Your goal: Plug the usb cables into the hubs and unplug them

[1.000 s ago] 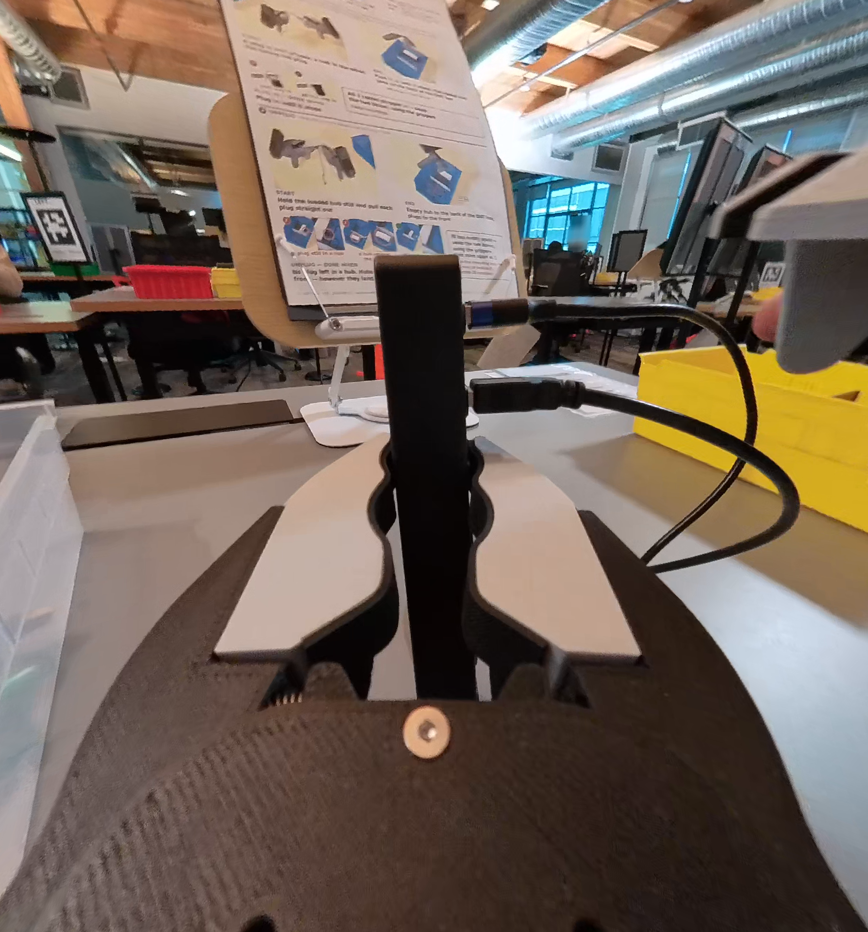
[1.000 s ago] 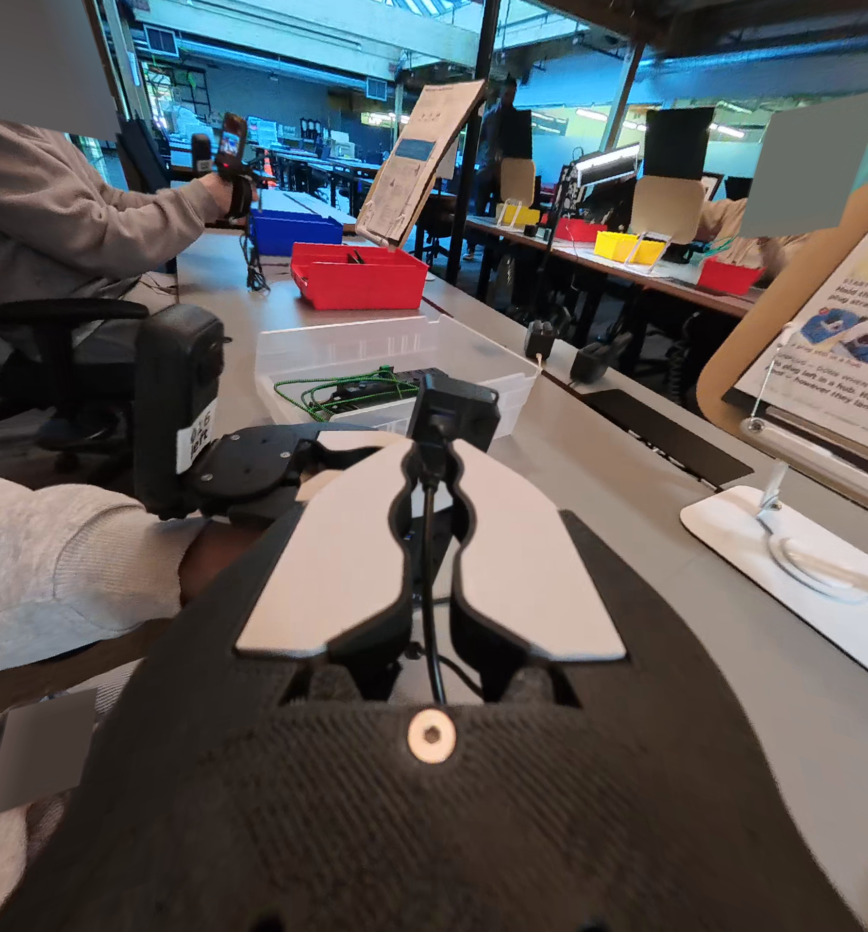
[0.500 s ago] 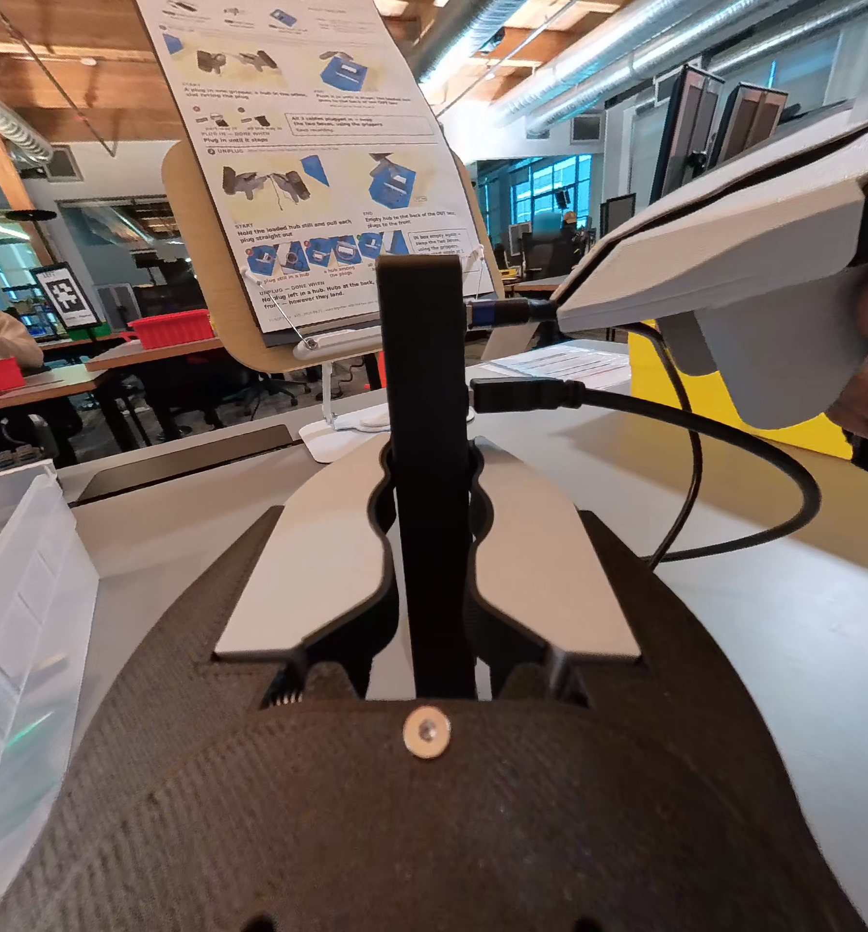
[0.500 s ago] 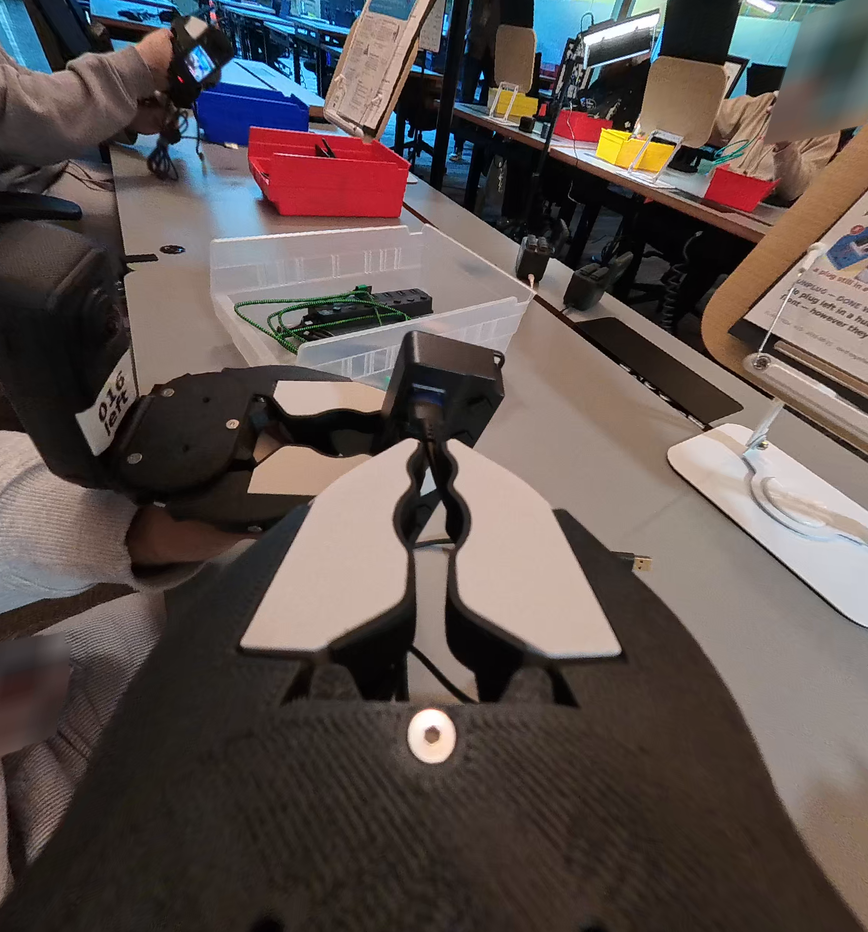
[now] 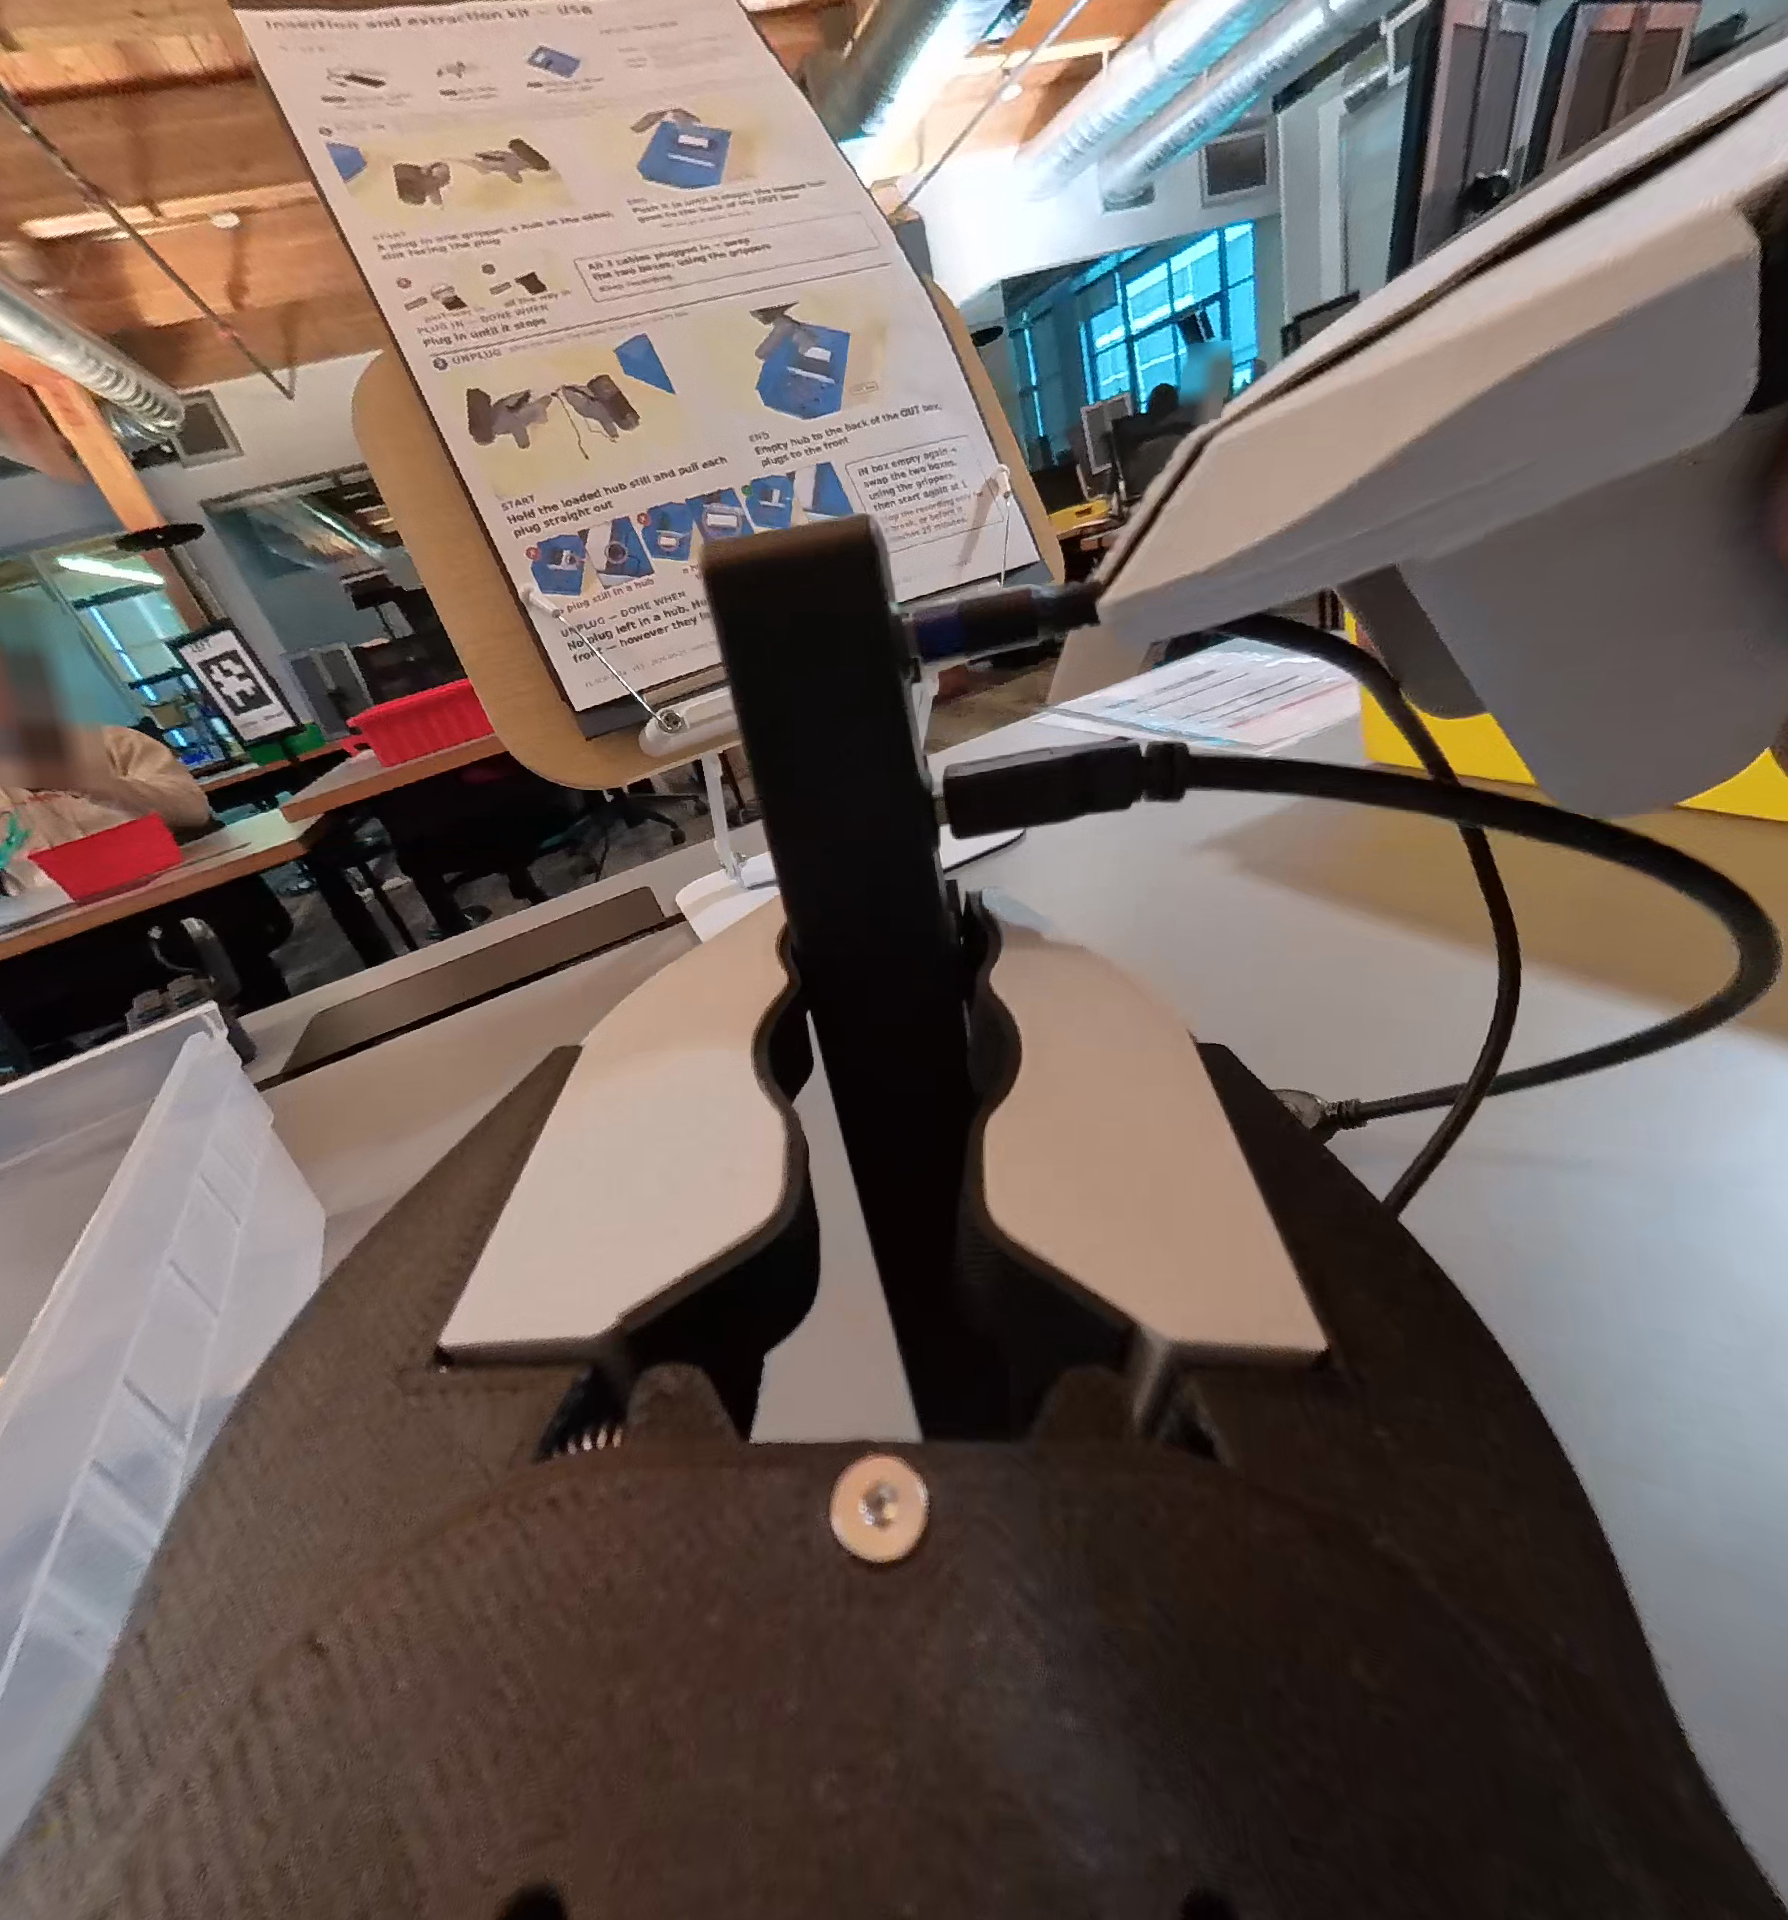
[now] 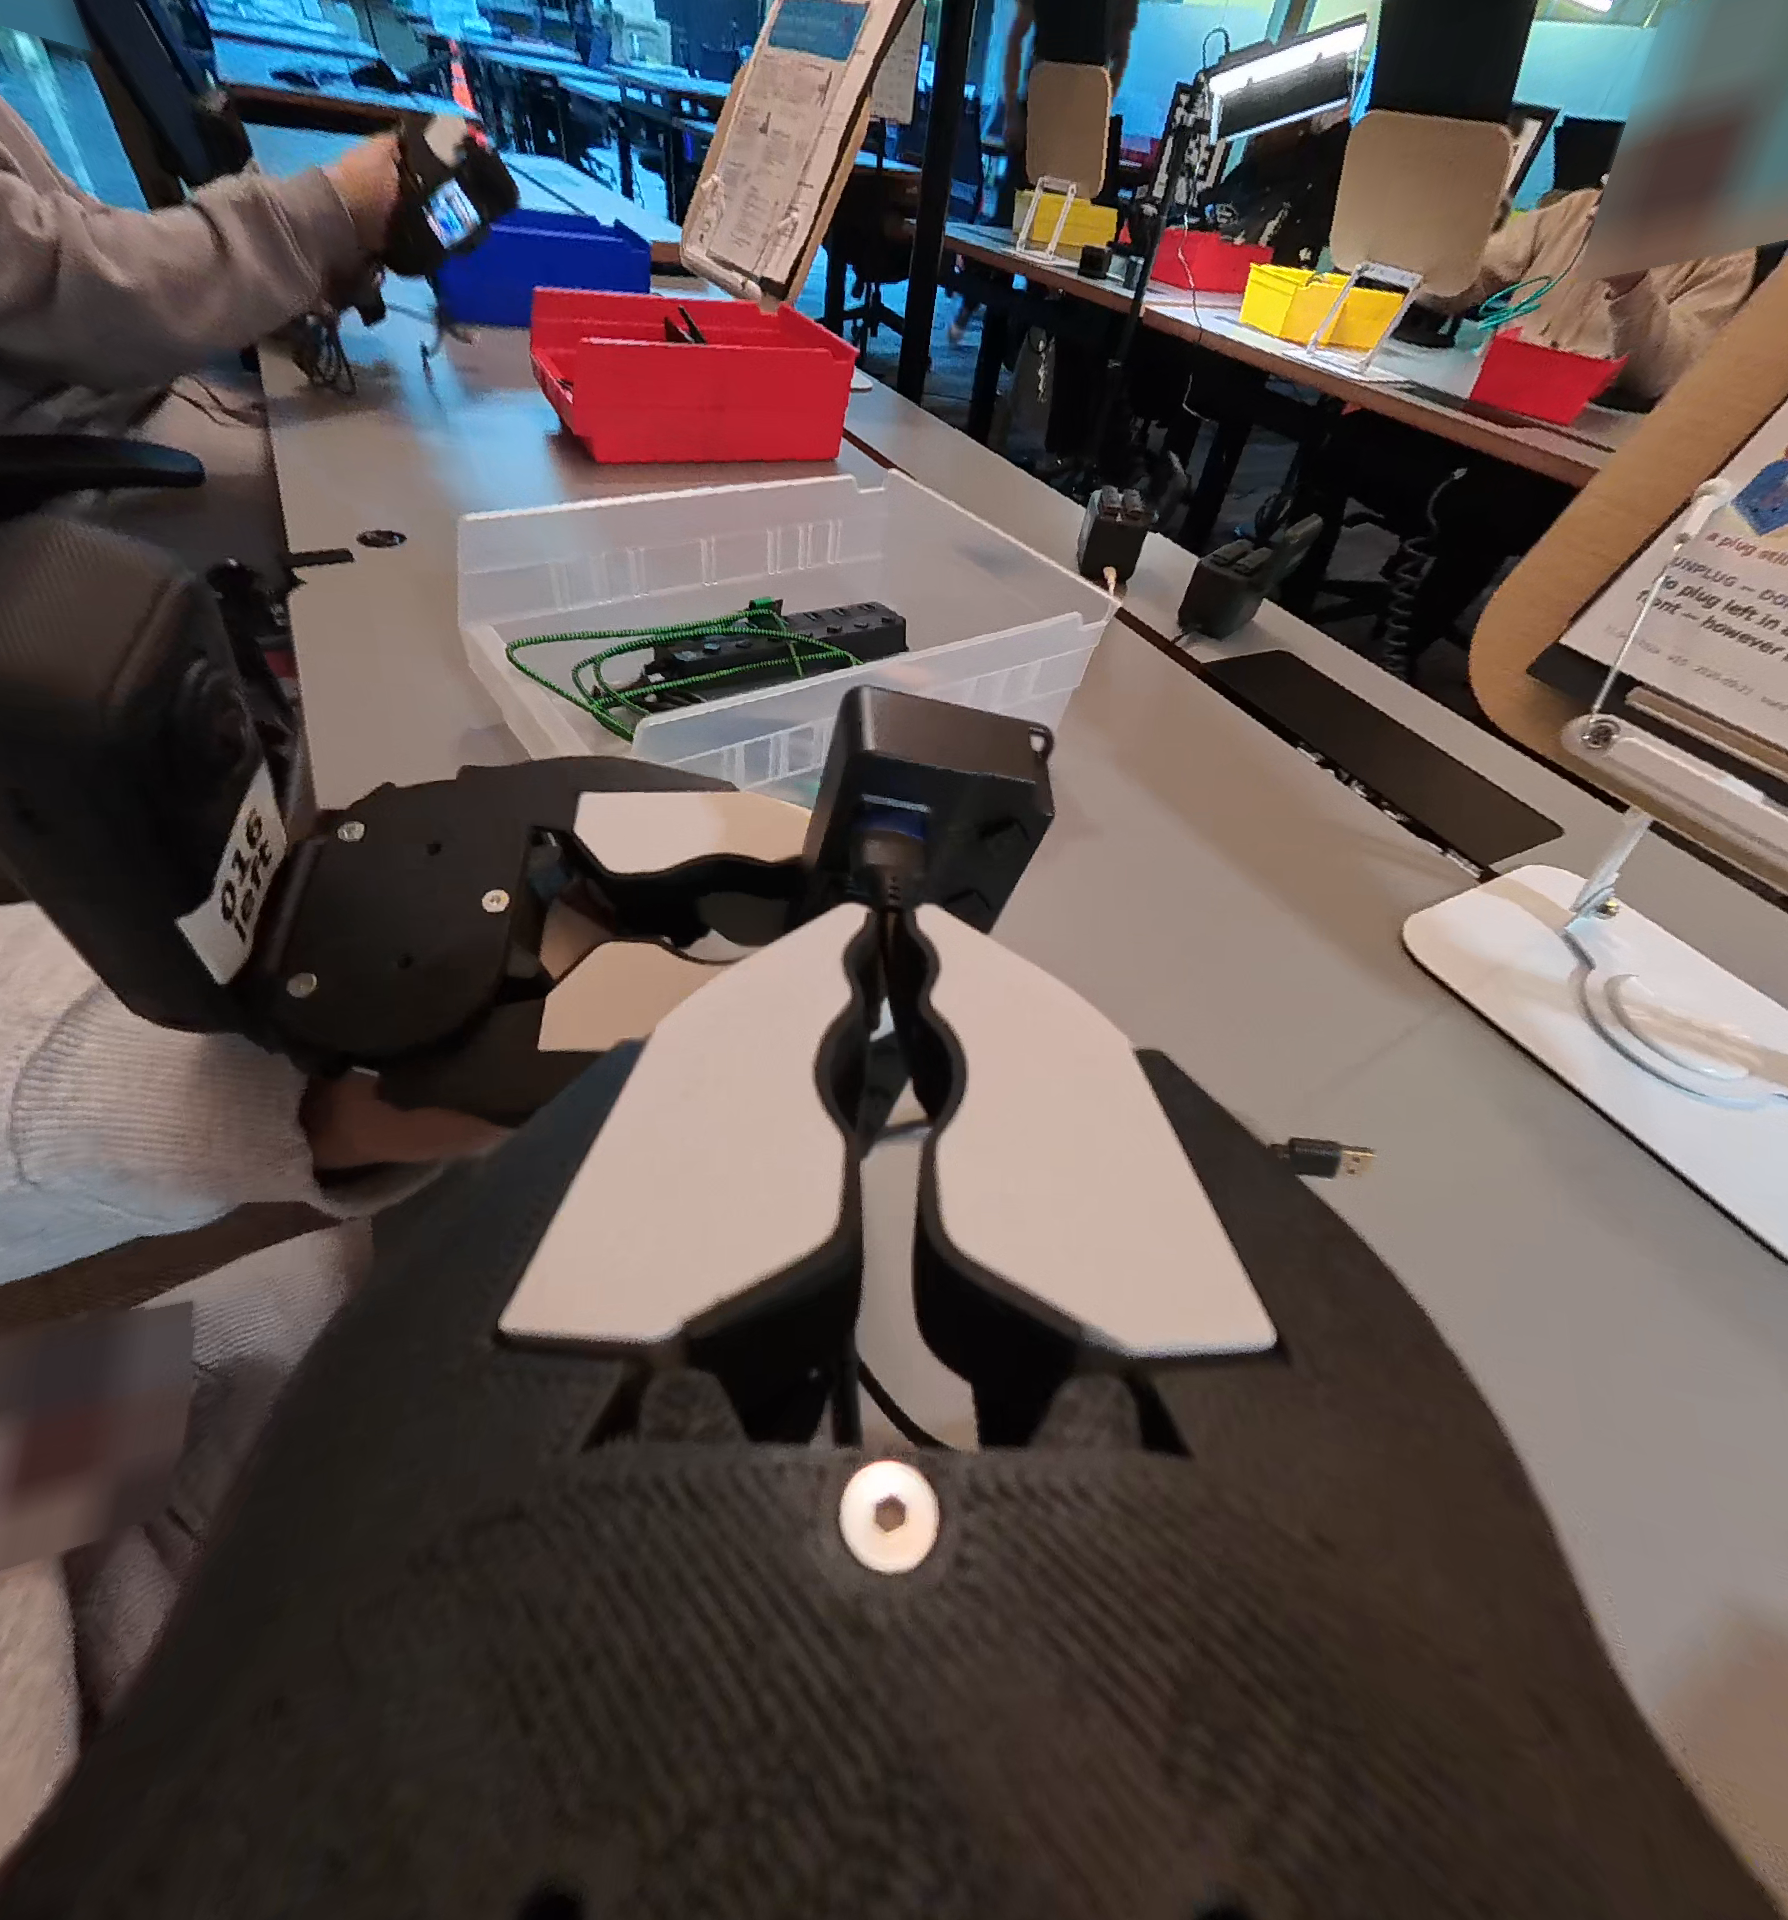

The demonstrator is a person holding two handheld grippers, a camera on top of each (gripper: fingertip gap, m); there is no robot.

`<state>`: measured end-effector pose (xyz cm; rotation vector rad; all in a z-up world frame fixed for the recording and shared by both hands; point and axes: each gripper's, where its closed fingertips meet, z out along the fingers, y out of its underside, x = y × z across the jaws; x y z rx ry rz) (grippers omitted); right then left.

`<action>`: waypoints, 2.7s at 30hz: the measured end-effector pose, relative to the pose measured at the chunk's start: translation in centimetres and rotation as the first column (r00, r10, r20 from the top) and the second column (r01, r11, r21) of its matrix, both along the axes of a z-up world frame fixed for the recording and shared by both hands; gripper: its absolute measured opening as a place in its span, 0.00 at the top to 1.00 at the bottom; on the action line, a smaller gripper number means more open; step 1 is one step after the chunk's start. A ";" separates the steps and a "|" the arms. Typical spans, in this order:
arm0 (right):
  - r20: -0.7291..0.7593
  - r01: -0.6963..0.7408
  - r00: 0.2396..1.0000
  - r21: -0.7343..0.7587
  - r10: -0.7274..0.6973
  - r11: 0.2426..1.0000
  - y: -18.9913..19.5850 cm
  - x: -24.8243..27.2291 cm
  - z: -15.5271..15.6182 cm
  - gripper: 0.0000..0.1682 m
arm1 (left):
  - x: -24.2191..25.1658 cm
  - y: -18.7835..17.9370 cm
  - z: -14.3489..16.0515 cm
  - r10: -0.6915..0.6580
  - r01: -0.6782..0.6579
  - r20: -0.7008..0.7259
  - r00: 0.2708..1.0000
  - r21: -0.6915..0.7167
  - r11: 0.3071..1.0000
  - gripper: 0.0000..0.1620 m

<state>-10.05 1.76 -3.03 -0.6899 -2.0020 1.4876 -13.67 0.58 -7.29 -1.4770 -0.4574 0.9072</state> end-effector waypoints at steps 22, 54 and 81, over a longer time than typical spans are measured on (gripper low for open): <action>0.049 -0.071 0.996 -0.026 0.072 0.997 -1.0 0.4 -0.3 0.95 | -1.6 -2.2 0.0 -0.025 -0.025 0.205 0.978 0.237 0.971 0.83; -0.036 -0.011 0.999 -0.018 0.010 1.000 -1.1 0.6 -0.6 0.95 | 0.8 -0.8 1.5 -0.034 0.032 0.027 0.999 0.082 0.996 0.82; 0.085 0.001 0.996 -0.075 0.005 0.997 0.2 -0.1 -0.3 0.95 | 0.8 0.5 0.8 -0.202 0.181 0.116 0.972 0.172 0.968 0.78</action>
